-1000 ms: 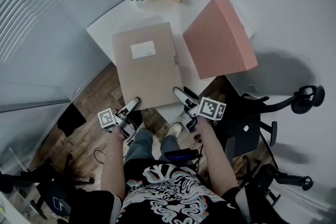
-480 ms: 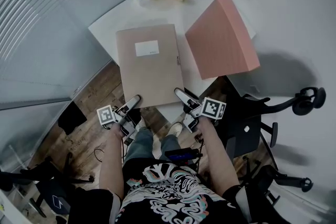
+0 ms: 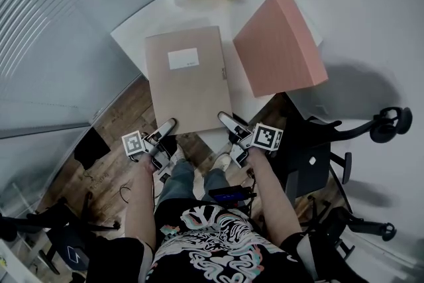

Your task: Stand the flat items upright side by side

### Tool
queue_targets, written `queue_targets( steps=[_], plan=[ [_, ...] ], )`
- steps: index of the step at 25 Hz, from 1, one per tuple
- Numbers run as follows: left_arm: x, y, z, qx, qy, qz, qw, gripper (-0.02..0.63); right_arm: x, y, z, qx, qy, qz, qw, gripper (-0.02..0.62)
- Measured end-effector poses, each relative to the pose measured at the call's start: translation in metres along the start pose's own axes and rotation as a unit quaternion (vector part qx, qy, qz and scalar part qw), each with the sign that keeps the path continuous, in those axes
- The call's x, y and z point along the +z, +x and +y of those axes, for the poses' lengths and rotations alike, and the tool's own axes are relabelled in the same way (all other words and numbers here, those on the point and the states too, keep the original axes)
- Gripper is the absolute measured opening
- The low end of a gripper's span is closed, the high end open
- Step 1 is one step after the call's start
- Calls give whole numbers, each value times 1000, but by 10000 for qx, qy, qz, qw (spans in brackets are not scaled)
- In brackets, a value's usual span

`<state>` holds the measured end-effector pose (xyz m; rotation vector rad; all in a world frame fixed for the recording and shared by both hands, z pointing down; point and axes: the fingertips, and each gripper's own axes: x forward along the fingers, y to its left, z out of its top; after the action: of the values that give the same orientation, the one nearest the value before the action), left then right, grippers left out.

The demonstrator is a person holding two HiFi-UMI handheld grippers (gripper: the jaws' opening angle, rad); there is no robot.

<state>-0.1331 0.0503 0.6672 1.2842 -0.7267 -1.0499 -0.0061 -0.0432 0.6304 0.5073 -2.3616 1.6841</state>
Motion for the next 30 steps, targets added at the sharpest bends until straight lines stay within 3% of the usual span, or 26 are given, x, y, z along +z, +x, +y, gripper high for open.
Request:
queue_targets(
  steps=[4, 10, 14, 21, 26, 30],
  plan=[
    [4, 0, 6, 239, 204, -94, 9995, 453, 4, 0, -1, -34, 36, -137, 9999, 322],
    [10, 3, -9, 666, 781, -97, 9947, 457, 15, -2, 2, -98, 237, -374, 9990, 318],
    [33, -12, -17, 1079, 1122, -536, 9864, 457, 22, -6, 4, -144, 147, -427, 9989, 316],
    [56, -19, -48, 1825, 2499, -408, 9500, 456, 36, -15, 10, -277, 106, -583, 9979, 316],
    [63, -4, -78, 1968, 3293, -355, 9228, 456, 41, -15, 21, -461, -264, -559, 9970, 316],
    [52, 14, -92, 2042, 3824, -14, 9011, 456, 45, -16, 31, -606, -532, -511, 9954, 316]
  ],
)
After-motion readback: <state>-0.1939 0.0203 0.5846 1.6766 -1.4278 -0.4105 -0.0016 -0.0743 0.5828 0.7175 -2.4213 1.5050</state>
